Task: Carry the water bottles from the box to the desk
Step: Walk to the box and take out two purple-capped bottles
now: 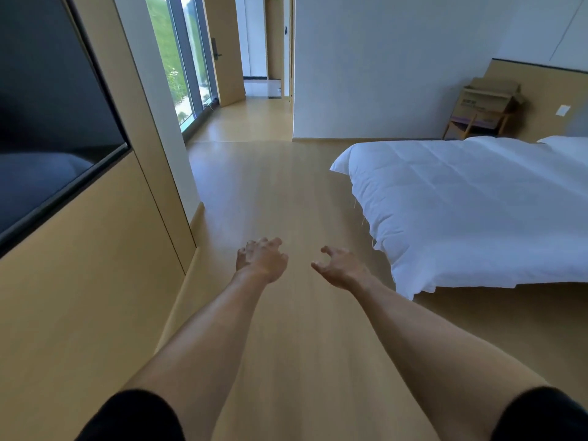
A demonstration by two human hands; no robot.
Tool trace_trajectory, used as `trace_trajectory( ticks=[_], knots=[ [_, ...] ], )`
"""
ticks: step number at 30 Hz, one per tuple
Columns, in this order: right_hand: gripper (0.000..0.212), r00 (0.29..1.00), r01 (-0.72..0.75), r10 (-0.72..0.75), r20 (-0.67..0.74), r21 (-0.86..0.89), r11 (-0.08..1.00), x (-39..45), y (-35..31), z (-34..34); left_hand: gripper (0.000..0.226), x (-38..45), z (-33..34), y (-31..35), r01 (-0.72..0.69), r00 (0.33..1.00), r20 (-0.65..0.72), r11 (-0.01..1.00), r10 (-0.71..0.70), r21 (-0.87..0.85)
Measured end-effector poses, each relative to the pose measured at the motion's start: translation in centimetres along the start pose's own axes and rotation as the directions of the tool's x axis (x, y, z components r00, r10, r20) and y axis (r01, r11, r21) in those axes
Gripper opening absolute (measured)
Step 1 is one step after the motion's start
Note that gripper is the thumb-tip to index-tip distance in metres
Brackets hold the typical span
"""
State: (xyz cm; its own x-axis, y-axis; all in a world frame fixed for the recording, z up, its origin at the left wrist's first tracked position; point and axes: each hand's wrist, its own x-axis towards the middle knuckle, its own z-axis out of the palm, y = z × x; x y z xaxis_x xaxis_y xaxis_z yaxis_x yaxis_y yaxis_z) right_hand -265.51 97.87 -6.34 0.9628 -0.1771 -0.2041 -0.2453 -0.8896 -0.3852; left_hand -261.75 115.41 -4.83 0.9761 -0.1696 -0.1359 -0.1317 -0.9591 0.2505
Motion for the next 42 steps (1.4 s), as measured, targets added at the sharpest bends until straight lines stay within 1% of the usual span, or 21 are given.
trace_trajectory(
  ticks=[4,9,13,16,19,22,26,31,36,42],
  knots=[
    [0.060,1.000,0.014,-0.013,0.015,-0.021,1.000,5.8,-0.5,-0.8,0.045,6.2,-0.3,-0.4,0.017,1.000,-0.005,1.000,-0.017,-0.003],
    [0.058,1.000,0.005,-0.005,0.006,-0.050,0.999,13.7,-1.5,-1.2,0.045,15.1,-0.5,-1.3,0.001,1.000,-0.008,1.000,-0.001,-0.019],
    [0.058,0.999,-0.020,0.019,-0.027,-0.049,0.999,21.7,-3.2,-2.0,0.044,23.8,-1.5,-2.7,-0.020,1.000,0.000,0.999,0.020,-0.034],
    [0.058,0.998,-0.050,0.049,-0.024,-0.043,0.998,28.0,-5.1,-2.7,0.044,30.3,-2.5,-4.4,-0.029,0.999,0.036,0.997,0.032,-0.072],
    [0.059,0.996,-0.090,0.089,-0.020,-0.040,0.995,33.3,-7.0,-3.4,0.047,36.1,-4.2,-6.2,-0.042,0.997,0.062,0.997,0.045,-0.057],
    [0.059,0.994,-0.105,0.105,-0.042,-0.007,0.994,38.4,-8.8,-4.3,0.047,42.2,-6.2,-7.1,-0.063,0.997,0.049,0.997,0.066,-0.046],
    [0.058,0.989,-0.130,0.131,-0.065,0.023,0.991,43.9,-9.8,-5.7,0.047,48.5,-7.6,-6.6,-0.116,0.993,0.036,0.993,0.117,-0.035],
    [0.059,0.984,-0.155,0.157,-0.085,0.032,0.987,51.0,-9.4,-7.4,0.045,55.9,-8.4,-5.4,-0.156,0.987,0.041,0.988,0.157,-0.017],
    [0.059,0.985,-0.143,0.144,-0.101,0.013,0.990,59.5,-8.8,-8.8,0.046,63.6,-8.7,-4.3,-0.168,0.986,0.023,0.986,0.168,0.017],
    [0.062,0.992,-0.115,0.116,-0.052,0.012,0.993,72.0,-7.3,-11.5,0.049,75.2,-9.5,-1.2,-0.141,0.990,0.039,0.989,0.139,0.042]
  ],
)
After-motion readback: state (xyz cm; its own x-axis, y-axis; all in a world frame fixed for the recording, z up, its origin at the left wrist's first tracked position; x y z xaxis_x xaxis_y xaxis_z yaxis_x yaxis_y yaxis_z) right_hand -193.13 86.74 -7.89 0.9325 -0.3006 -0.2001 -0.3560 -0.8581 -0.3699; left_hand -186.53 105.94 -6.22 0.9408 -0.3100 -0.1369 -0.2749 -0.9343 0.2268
